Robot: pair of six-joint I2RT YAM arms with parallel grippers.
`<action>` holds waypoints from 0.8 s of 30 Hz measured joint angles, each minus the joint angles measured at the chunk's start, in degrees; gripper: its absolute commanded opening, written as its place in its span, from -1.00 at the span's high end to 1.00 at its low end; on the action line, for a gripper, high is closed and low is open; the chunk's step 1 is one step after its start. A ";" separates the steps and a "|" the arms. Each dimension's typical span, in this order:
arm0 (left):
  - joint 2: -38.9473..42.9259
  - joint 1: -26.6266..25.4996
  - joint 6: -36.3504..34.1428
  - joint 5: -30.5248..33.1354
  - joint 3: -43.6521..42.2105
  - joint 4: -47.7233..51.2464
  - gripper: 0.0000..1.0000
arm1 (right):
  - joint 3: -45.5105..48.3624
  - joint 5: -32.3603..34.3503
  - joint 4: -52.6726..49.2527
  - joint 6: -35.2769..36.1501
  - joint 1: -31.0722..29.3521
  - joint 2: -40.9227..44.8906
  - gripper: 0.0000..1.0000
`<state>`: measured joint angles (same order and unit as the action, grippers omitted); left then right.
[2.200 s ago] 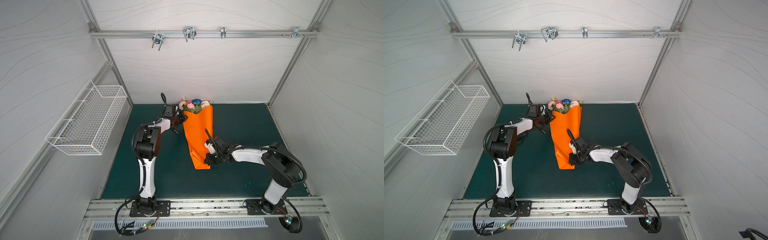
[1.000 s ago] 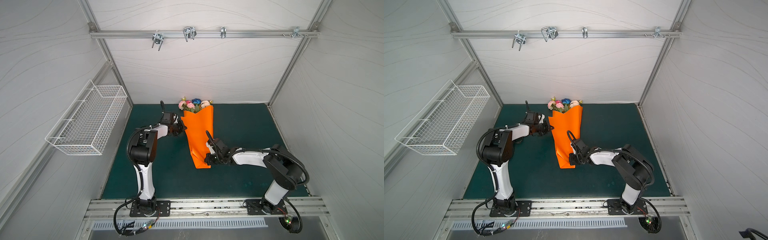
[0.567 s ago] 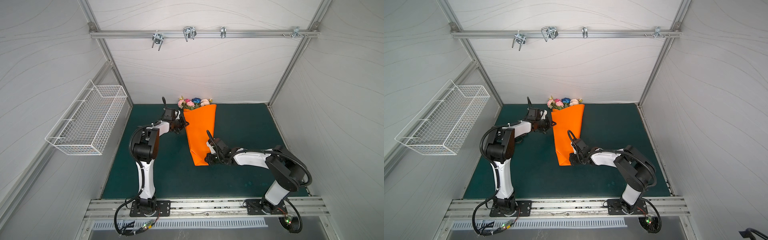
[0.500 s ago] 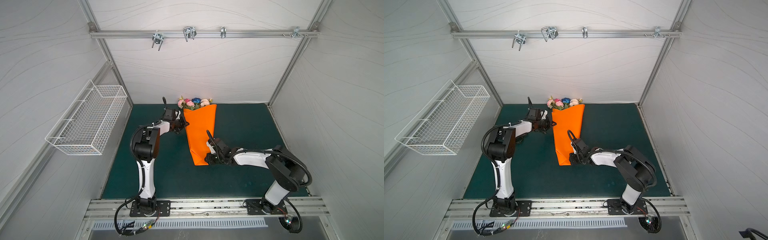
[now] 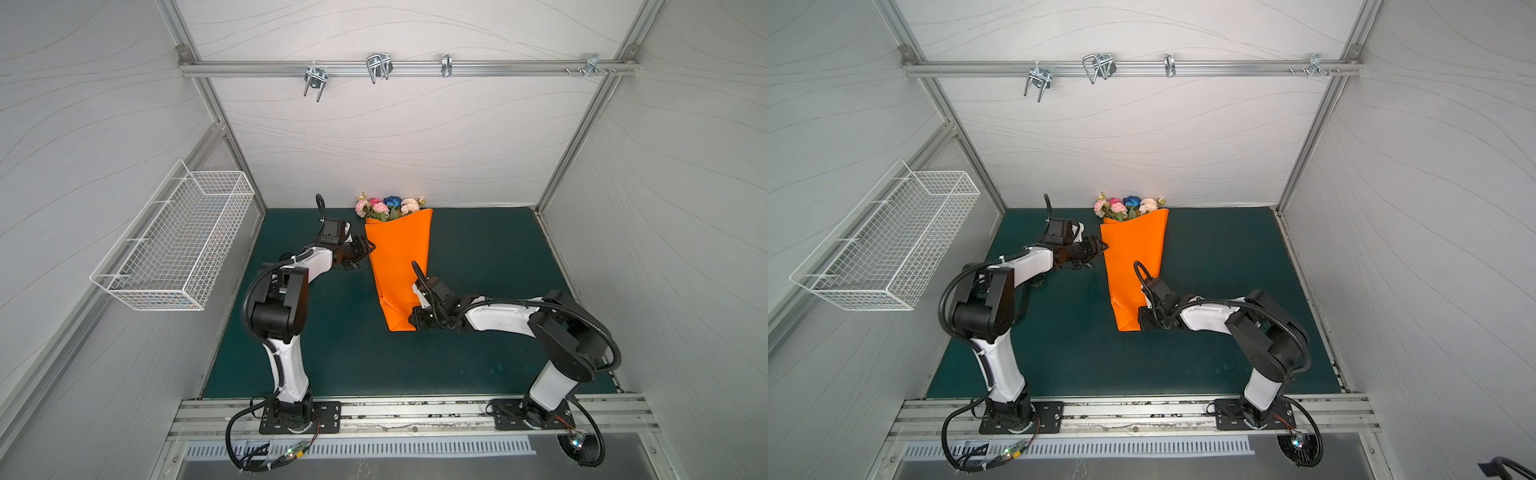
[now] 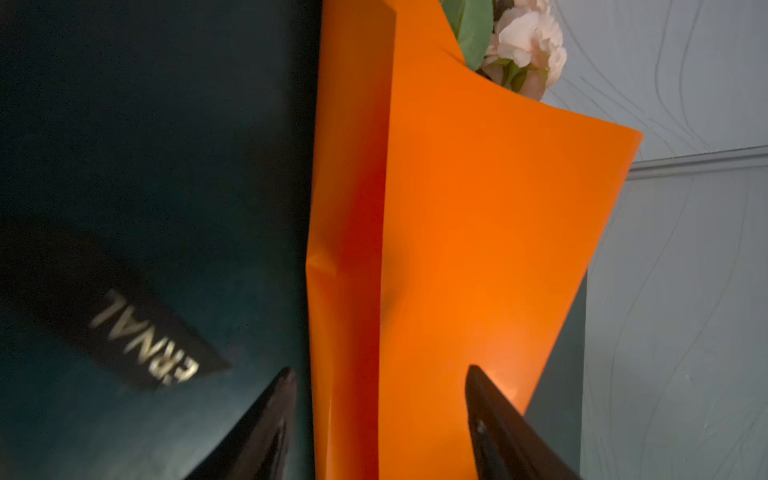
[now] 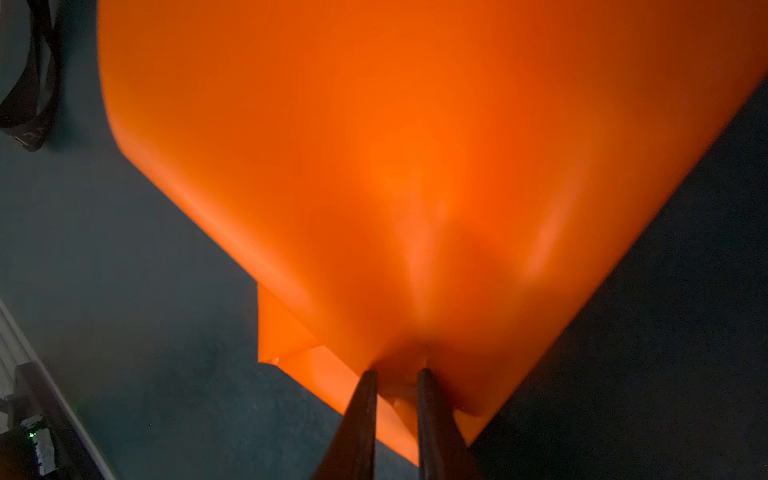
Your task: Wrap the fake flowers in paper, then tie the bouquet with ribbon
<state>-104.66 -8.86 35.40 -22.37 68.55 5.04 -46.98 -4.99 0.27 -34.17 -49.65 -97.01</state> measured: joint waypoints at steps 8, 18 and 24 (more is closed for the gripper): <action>14.91 -12.90 0.63 8.94 -12.20 3.45 -0.22 | 0.00 1.38 -0.17 -0.63 -1.05 0.00 0.57; 13.79 -21.07 4.90 12.68 -19.93 6.82 -0.11 | 0.00 2.73 -0.37 -0.96 -1.92 0.11 0.56; 17.84 -23.30 5.95 19.78 -21.11 8.74 -0.12 | 0.02 3.21 -0.57 -0.96 -2.14 0.42 0.56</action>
<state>-86.83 -32.16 41.34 -2.59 47.44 13.78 -46.96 -1.78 -0.30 -35.14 -51.79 -96.60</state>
